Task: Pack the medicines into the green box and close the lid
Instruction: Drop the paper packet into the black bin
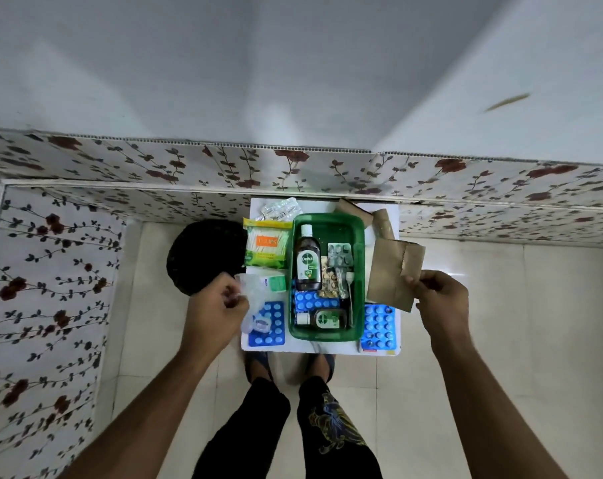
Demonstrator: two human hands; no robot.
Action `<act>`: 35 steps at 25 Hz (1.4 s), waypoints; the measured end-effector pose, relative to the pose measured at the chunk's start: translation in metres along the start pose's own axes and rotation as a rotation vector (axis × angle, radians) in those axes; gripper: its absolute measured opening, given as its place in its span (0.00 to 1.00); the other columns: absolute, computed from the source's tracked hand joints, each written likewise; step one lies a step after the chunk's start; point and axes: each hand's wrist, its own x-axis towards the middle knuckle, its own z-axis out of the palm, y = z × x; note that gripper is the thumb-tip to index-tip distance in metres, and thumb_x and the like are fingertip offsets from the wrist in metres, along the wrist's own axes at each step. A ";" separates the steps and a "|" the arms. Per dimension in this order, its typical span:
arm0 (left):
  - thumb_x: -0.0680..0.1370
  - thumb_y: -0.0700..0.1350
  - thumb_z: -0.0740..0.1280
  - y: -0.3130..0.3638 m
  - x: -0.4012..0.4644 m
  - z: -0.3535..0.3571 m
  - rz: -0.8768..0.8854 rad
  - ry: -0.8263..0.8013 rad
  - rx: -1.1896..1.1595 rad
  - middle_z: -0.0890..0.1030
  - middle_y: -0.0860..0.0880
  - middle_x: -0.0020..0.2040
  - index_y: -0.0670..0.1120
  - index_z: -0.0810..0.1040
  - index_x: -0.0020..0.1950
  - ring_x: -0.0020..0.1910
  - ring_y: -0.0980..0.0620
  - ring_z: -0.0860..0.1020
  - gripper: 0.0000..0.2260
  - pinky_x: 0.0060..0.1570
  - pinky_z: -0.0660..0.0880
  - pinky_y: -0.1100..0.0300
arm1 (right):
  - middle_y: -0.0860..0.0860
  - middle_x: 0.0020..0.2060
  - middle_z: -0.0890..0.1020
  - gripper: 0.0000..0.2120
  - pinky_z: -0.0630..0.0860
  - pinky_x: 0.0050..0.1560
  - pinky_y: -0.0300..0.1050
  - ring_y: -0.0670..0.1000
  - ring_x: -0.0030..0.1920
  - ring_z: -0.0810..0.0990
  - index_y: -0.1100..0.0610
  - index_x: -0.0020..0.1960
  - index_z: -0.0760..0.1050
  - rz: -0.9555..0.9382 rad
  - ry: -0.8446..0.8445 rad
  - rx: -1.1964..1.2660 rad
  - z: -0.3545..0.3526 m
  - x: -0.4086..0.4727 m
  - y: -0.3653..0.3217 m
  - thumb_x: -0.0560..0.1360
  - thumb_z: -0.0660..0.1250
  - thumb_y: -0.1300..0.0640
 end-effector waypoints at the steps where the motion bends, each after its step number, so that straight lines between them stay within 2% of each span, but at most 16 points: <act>1: 0.70 0.36 0.71 0.001 0.003 -0.010 -0.048 0.028 -0.074 0.82 0.50 0.38 0.47 0.78 0.46 0.36 0.57 0.80 0.09 0.36 0.74 0.68 | 0.52 0.37 0.82 0.05 0.74 0.41 0.47 0.53 0.39 0.78 0.56 0.40 0.79 -0.028 0.002 0.018 0.001 -0.012 -0.013 0.73 0.71 0.62; 3: 0.72 0.36 0.70 -0.006 0.016 -0.024 -0.163 0.051 -0.237 0.83 0.49 0.40 0.51 0.80 0.55 0.36 0.56 0.80 0.15 0.38 0.74 0.69 | 0.51 0.35 0.81 0.04 0.75 0.39 0.46 0.51 0.36 0.78 0.57 0.40 0.79 -0.091 -0.035 0.061 0.016 -0.037 -0.039 0.73 0.71 0.63; 5: 0.73 0.38 0.70 -0.031 0.036 -0.033 -0.267 0.066 -0.350 0.84 0.46 0.42 0.49 0.81 0.59 0.39 0.53 0.81 0.15 0.43 0.77 0.60 | 0.49 0.34 0.82 0.04 0.77 0.37 0.45 0.49 0.35 0.80 0.56 0.41 0.80 -0.156 -0.101 0.075 0.059 -0.060 -0.059 0.73 0.72 0.63; 7: 0.72 0.41 0.70 -0.065 0.056 -0.038 -0.351 0.084 -0.409 0.84 0.44 0.44 0.45 0.82 0.57 0.43 0.46 0.83 0.14 0.47 0.79 0.51 | 0.45 0.34 0.83 0.03 0.78 0.39 0.44 0.46 0.35 0.81 0.54 0.41 0.80 -0.239 -0.127 -0.049 0.120 -0.073 -0.065 0.73 0.73 0.60; 9: 0.73 0.41 0.69 -0.105 0.081 -0.040 -0.406 0.076 -0.436 0.84 0.45 0.41 0.44 0.83 0.54 0.41 0.44 0.82 0.10 0.44 0.79 0.50 | 0.44 0.35 0.84 0.02 0.77 0.40 0.42 0.44 0.36 0.82 0.53 0.42 0.80 -0.355 -0.160 -0.226 0.191 -0.083 -0.061 0.73 0.72 0.58; 13: 0.73 0.44 0.67 -0.207 0.151 -0.023 -0.440 0.007 -0.364 0.83 0.43 0.40 0.45 0.83 0.49 0.38 0.43 0.80 0.07 0.40 0.76 0.52 | 0.54 0.39 0.84 0.05 0.72 0.36 0.46 0.59 0.41 0.82 0.56 0.43 0.78 -0.549 -0.210 -0.567 0.337 -0.082 -0.024 0.74 0.64 0.58; 15: 0.74 0.41 0.65 -0.252 0.182 -0.006 -0.468 -0.048 -0.340 0.82 0.43 0.38 0.46 0.81 0.42 0.38 0.46 0.78 0.05 0.39 0.73 0.58 | 0.57 0.44 0.82 0.06 0.64 0.36 0.45 0.61 0.43 0.79 0.59 0.47 0.76 -0.540 -0.258 -0.758 0.400 -0.066 0.005 0.76 0.61 0.59; 17: 0.72 0.43 0.65 -0.287 0.205 0.011 -0.503 -0.110 -0.327 0.82 0.46 0.40 0.48 0.81 0.41 0.40 0.47 0.79 0.05 0.38 0.74 0.59 | 0.58 0.44 0.80 0.05 0.62 0.35 0.43 0.58 0.38 0.75 0.61 0.47 0.74 -0.471 -0.305 -0.838 0.443 -0.046 0.032 0.76 0.60 0.62; 19: 0.69 0.47 0.67 -0.320 0.225 0.027 -0.518 -0.157 -0.353 0.84 0.47 0.44 0.50 0.82 0.45 0.45 0.45 0.82 0.08 0.45 0.80 0.52 | 0.56 0.40 0.77 0.04 0.64 0.34 0.42 0.56 0.37 0.73 0.60 0.43 0.70 -0.384 -0.313 -0.843 0.478 -0.019 0.063 0.77 0.60 0.63; 21: 0.68 0.48 0.68 -0.346 0.242 0.039 -0.529 -0.194 -0.382 0.85 0.46 0.48 0.49 0.82 0.55 0.46 0.45 0.83 0.16 0.51 0.81 0.46 | 0.55 0.37 0.76 0.06 0.67 0.34 0.42 0.58 0.39 0.79 0.59 0.40 0.69 -0.318 -0.335 -0.821 0.508 0.003 0.088 0.76 0.61 0.63; 22: 0.69 0.46 0.69 -0.351 0.246 0.042 -0.540 -0.205 -0.414 0.84 0.44 0.50 0.47 0.80 0.60 0.45 0.46 0.83 0.19 0.50 0.82 0.47 | 0.55 0.37 0.77 0.05 0.68 0.35 0.42 0.59 0.42 0.81 0.59 0.41 0.72 -0.308 -0.343 -0.829 0.516 0.011 0.096 0.76 0.62 0.61; 24: 0.73 0.40 0.69 -0.353 0.247 0.044 -0.555 -0.224 -0.492 0.82 0.42 0.54 0.41 0.74 0.66 0.42 0.48 0.81 0.20 0.42 0.83 0.55 | 0.56 0.44 0.82 0.07 0.70 0.38 0.42 0.60 0.48 0.82 0.58 0.50 0.78 -0.312 -0.363 -0.857 0.521 0.015 0.103 0.76 0.64 0.57; 28: 0.76 0.36 0.69 -0.339 0.227 0.019 -0.576 -0.209 -0.521 0.78 0.43 0.49 0.40 0.72 0.65 0.35 0.52 0.76 0.18 0.31 0.76 0.65 | 0.54 0.58 0.83 0.16 0.75 0.48 0.45 0.58 0.58 0.80 0.54 0.64 0.76 -0.326 -0.394 -0.847 0.501 -0.004 0.094 0.77 0.64 0.53; 30: 0.76 0.36 0.68 -0.324 0.212 0.005 -0.601 -0.180 -0.543 0.79 0.44 0.44 0.41 0.72 0.64 0.36 0.50 0.77 0.16 0.33 0.77 0.65 | 0.53 0.61 0.81 0.19 0.76 0.52 0.47 0.57 0.60 0.79 0.51 0.67 0.73 -0.334 -0.382 -0.850 0.482 -0.016 0.081 0.77 0.64 0.51; 33: 0.76 0.37 0.69 -0.282 0.184 -0.021 -0.580 -0.170 -0.516 0.82 0.43 0.46 0.41 0.75 0.63 0.43 0.46 0.81 0.15 0.48 0.79 0.53 | 0.54 0.60 0.81 0.19 0.76 0.55 0.48 0.57 0.59 0.80 0.50 0.66 0.72 -0.363 -0.404 -0.788 0.433 -0.044 0.044 0.75 0.64 0.51; 35: 0.76 0.37 0.69 -0.249 0.163 -0.037 -0.530 -0.170 -0.474 0.82 0.41 0.47 0.40 0.77 0.61 0.44 0.45 0.81 0.14 0.46 0.79 0.53 | 0.54 0.57 0.82 0.17 0.76 0.52 0.49 0.59 0.57 0.81 0.50 0.63 0.75 -0.433 -0.396 -0.747 0.398 -0.071 0.015 0.74 0.65 0.51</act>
